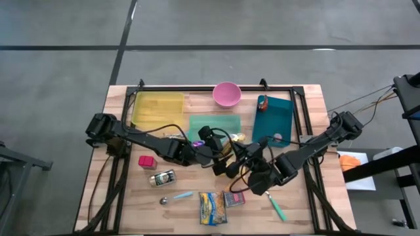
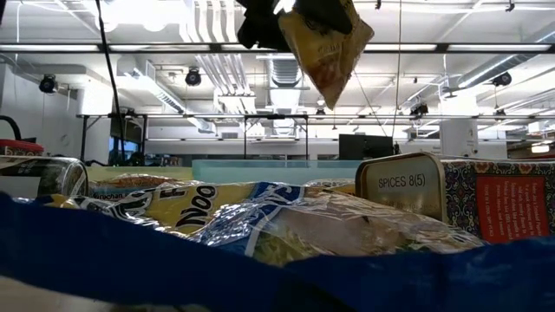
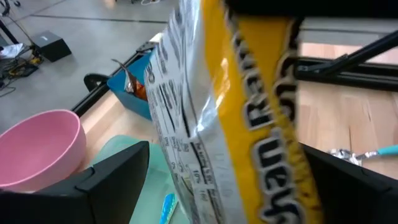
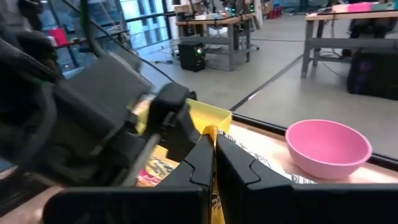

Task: Pick & Place Food Item
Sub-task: Put the right yellow noodle pack into the yellow bin

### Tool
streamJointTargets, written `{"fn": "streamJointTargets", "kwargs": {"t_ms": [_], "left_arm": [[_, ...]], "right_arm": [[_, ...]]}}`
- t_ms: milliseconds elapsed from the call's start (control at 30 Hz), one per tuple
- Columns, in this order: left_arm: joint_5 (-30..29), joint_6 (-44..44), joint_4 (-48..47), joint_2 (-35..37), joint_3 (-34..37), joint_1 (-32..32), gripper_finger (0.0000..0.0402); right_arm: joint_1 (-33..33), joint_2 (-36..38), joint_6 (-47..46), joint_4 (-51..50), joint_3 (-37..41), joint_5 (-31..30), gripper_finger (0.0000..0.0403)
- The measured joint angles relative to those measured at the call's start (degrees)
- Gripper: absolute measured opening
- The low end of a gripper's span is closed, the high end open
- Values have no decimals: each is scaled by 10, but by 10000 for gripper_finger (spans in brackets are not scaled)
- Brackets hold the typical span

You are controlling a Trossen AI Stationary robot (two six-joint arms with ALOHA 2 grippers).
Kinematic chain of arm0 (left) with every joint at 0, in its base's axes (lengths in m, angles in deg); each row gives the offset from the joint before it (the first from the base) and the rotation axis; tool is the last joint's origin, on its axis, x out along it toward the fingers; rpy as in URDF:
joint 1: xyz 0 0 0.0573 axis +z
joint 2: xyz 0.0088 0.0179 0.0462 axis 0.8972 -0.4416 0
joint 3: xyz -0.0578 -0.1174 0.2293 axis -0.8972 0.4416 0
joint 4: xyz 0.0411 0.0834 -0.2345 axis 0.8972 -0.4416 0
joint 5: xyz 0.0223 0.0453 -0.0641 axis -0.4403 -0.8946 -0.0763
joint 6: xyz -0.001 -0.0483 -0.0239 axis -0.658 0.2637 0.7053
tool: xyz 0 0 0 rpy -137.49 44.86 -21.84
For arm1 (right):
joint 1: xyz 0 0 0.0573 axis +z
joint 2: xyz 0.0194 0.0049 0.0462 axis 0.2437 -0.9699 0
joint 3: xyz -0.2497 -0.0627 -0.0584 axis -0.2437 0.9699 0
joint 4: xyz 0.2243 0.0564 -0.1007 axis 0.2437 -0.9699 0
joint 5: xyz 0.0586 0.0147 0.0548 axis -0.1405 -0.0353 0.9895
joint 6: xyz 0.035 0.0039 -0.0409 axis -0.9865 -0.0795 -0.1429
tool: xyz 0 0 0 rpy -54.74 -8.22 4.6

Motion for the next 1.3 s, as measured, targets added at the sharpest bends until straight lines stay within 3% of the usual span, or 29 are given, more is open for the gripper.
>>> {"fn": "streamJointTargets", "kwargs": {"t_ms": [200,300,633,767,900,1133,1300], "left_arm": [[17,1,-24,0,0,0,382],[33,-1,-30,0,0,0,363],[48,-5,-34,0,0,0,203],[48,-5,-34,0,0,0,161],[48,-5,-34,0,0,0,152],[48,-4,-35,0,0,0,169],[48,2,-43,1,0,0,144]], "right_arm": [[0,0,27,24,0,20,8],[0,0,27,25,0,21,8],[1,0,48,36,-1,32,8],[1,0,54,36,-1,33,8],[1,0,56,36,-1,34,8],[1,-1,58,36,-1,38,8],[1,-1,60,36,-1,38,8]]}}
